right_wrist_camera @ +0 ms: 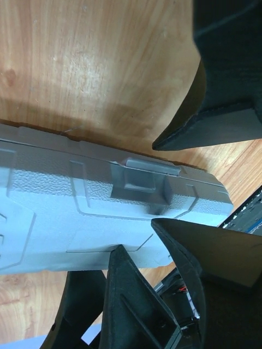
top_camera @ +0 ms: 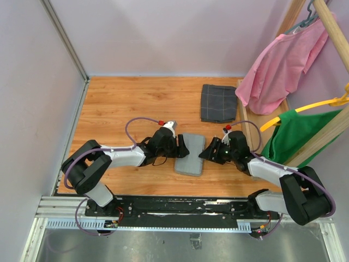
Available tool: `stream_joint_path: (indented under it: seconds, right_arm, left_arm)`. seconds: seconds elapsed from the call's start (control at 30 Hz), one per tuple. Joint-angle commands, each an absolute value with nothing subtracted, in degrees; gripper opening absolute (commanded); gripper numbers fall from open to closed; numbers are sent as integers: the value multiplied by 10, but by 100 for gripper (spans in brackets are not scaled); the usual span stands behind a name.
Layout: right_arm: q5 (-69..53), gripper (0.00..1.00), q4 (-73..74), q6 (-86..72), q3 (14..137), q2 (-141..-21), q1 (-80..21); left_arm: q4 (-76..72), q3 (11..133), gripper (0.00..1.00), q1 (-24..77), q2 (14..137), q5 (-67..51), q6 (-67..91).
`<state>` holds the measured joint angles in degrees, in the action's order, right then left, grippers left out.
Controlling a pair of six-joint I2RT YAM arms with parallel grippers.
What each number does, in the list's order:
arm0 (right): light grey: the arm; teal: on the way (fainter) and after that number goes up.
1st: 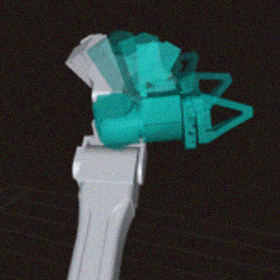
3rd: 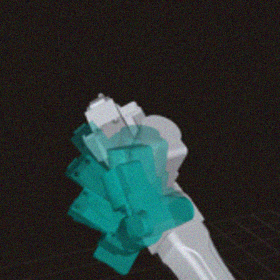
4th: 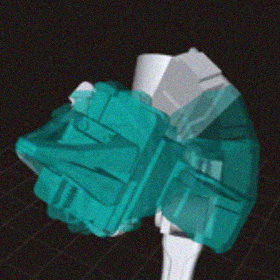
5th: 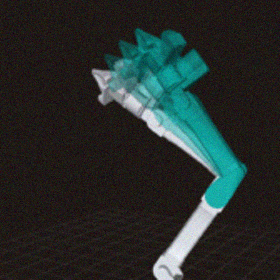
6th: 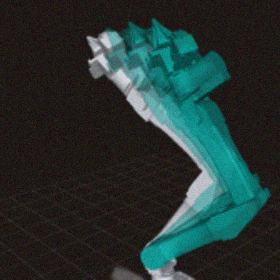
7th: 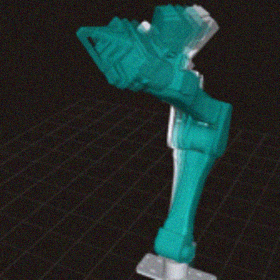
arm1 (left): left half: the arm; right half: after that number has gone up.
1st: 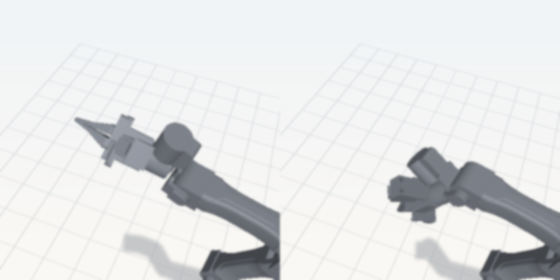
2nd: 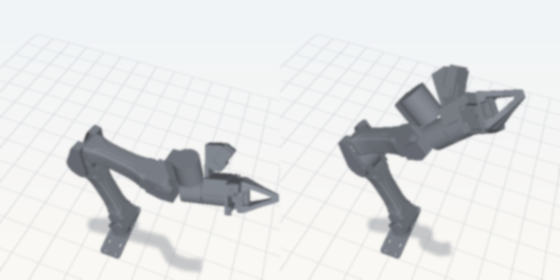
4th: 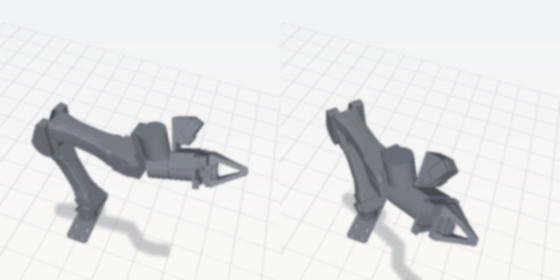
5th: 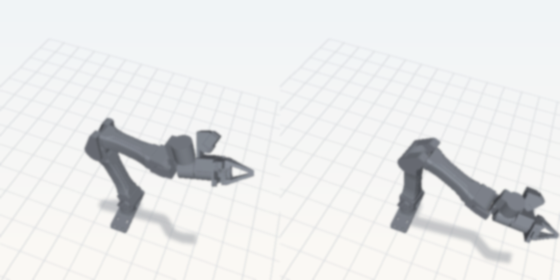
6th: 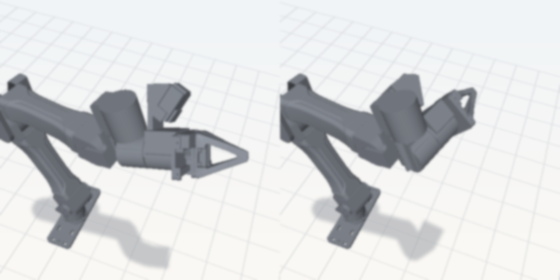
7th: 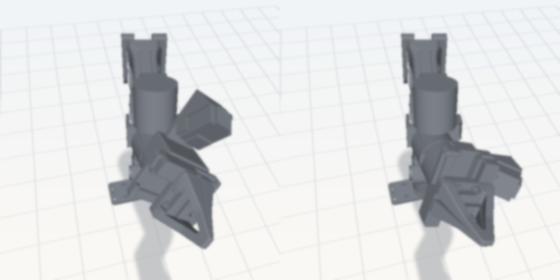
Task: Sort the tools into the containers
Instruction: Close the storage box at the center of the board.
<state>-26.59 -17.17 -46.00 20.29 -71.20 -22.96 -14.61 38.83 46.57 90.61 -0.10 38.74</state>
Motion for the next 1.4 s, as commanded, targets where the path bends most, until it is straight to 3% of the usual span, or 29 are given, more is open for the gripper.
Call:
stream_joint_path:
  seconds: [0.0, 0.7, 1.37]
  right_arm:
    - [-222, 53, -125, -454, 236, -713, -260]
    - [-123, 38, 10, -394, 335, -736, -338]
    - [-80, 35, 112, -339, 427, -807, -375]
  left_arm:
    - [-84, 365, 66, 478, 921, 20, 372]
    - [-77, 340, 66, 524, 878, 30, 412]
    - [-93, 366, 65, 584, 904, 21, 443]
